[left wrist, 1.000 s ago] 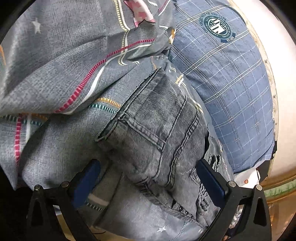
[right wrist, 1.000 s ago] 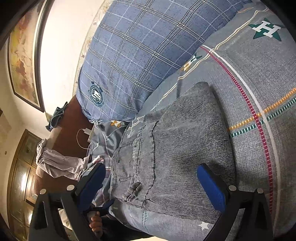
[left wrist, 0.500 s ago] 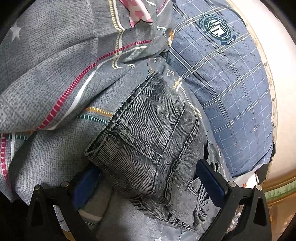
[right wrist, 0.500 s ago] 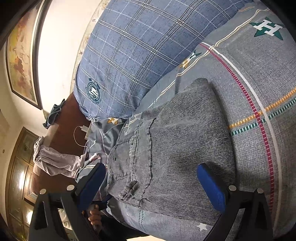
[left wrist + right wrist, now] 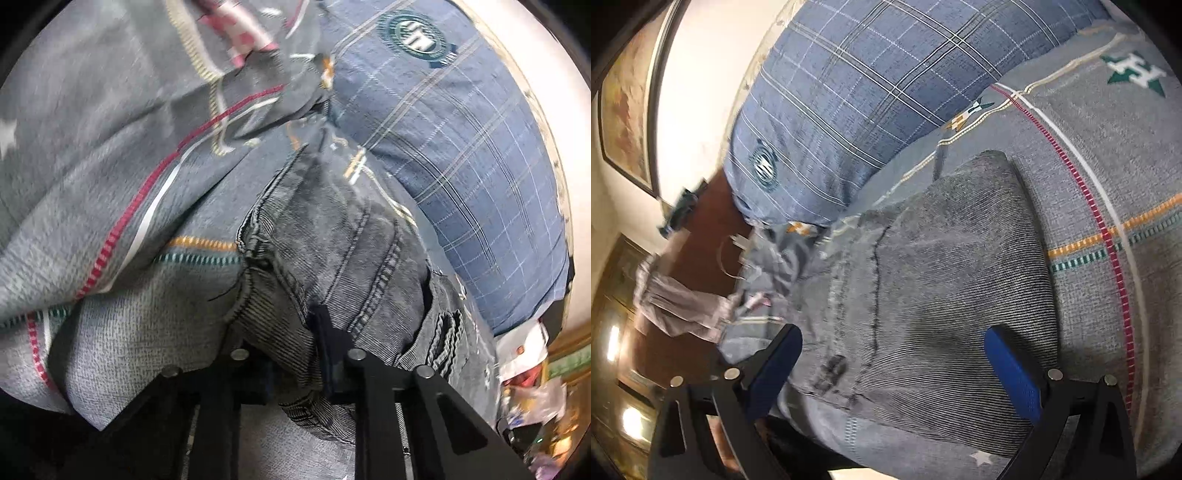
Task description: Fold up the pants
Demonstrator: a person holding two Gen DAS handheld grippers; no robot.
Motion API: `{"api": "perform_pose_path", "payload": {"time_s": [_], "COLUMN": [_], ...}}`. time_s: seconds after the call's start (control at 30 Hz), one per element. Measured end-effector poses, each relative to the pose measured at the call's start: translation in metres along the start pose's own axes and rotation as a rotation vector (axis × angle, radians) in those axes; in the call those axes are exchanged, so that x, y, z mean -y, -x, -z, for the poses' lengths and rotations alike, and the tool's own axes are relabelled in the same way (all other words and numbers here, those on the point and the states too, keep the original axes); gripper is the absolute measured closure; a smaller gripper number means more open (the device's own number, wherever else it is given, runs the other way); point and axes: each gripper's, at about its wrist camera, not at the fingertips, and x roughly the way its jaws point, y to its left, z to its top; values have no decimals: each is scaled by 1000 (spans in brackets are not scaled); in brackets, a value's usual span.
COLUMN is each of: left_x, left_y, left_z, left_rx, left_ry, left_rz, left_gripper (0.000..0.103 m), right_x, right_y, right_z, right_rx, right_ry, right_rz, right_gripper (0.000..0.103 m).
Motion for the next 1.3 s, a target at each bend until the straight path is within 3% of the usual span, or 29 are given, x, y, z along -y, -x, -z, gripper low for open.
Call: {"api": "perform_pose_path", "payload": {"time_s": [0.13, 0.2, 0.27, 0.4, 0.53, 0.7, 0.77, 0.83, 0.97, 1.03, 1.2, 1.3], "left_x": [6, 3, -3, -6, -6, -6, -5, -3, 3, 8, 27, 48], "left_y": [7, 3, 1, 0, -3, -6, -7, -7, -5, -1, 12, 28], "left_z": [0, -1, -1, 0, 0, 1, 2, 2, 1, 1, 1, 2], "left_rx": [24, 16, 8, 8, 7, 7, 9, 9, 17, 34, 82, 137], "left_ry": [-62, -51, -46, -51, -59, -76, -78, -84, -103, -113, -145, -187], "left_rz": [6, 16, 28, 41, 43, 36, 33, 26, 6, -4, -40, -69], "left_gripper": [86, 86, 86, 86, 86, 86, 86, 86, 86, 86, 89, 90], "right_x": [-45, -74, -99, -128, -120, -143, -146, -133, -144, -134, -59, -17], "right_y": [-15, -42, -81, -152, -201, -192, -196, -221, -180, -144, -63, -13], "right_z": [1, 3, -1, -13, -23, -32, -34, -30, -31, -27, -12, -13], "right_rx": [-47, -138, -244, -370, -395, -382, -343, -407, -363, -305, -179, -3], "right_ry": [-1, -35, -63, -90, -134, -123, -64, -71, -60, -27, -103, -119], "right_rz": [-153, -247, -268, -150, -49, -59, -6, 49, -111, -103, -60, -3], "right_gripper": [2, 2, 2, 2, 2, 2, 1, 1, 1, 1, 1, 1]}}
